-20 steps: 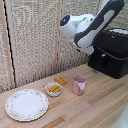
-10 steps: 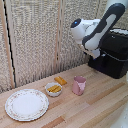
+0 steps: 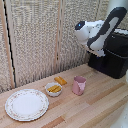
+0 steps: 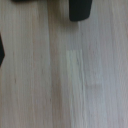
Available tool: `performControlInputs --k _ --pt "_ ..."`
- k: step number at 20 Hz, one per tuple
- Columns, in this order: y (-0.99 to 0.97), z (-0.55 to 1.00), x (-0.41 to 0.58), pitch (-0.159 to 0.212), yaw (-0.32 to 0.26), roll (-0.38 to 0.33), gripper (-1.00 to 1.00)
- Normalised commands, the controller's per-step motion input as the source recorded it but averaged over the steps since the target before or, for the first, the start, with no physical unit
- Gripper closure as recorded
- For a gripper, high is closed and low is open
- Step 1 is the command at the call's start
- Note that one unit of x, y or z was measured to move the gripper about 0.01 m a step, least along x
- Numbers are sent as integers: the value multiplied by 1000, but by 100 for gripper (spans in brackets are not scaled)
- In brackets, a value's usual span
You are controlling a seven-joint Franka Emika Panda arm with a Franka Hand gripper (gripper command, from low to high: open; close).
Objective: Extend the gripper towards the air fryer handle. Grasp the air fryer handle and pull it to open the air fryer. Release the air fryer handle and move the gripper to the bread. Grasp the bread with the gripper and move it to the air fryer basket. Release the bread inside the air fryer and retract the gripper.
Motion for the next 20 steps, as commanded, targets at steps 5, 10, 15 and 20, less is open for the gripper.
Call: performControlInputs --k 5,10,15,20 --pt "-502 -121 -146 58 131 -97 -100" --pt "-555 -83 -157 107 113 -40 -100" --pt "-627 -19 -6 93 201 0 -100" --pt "-560 0 -21 84 209 -12 -100"
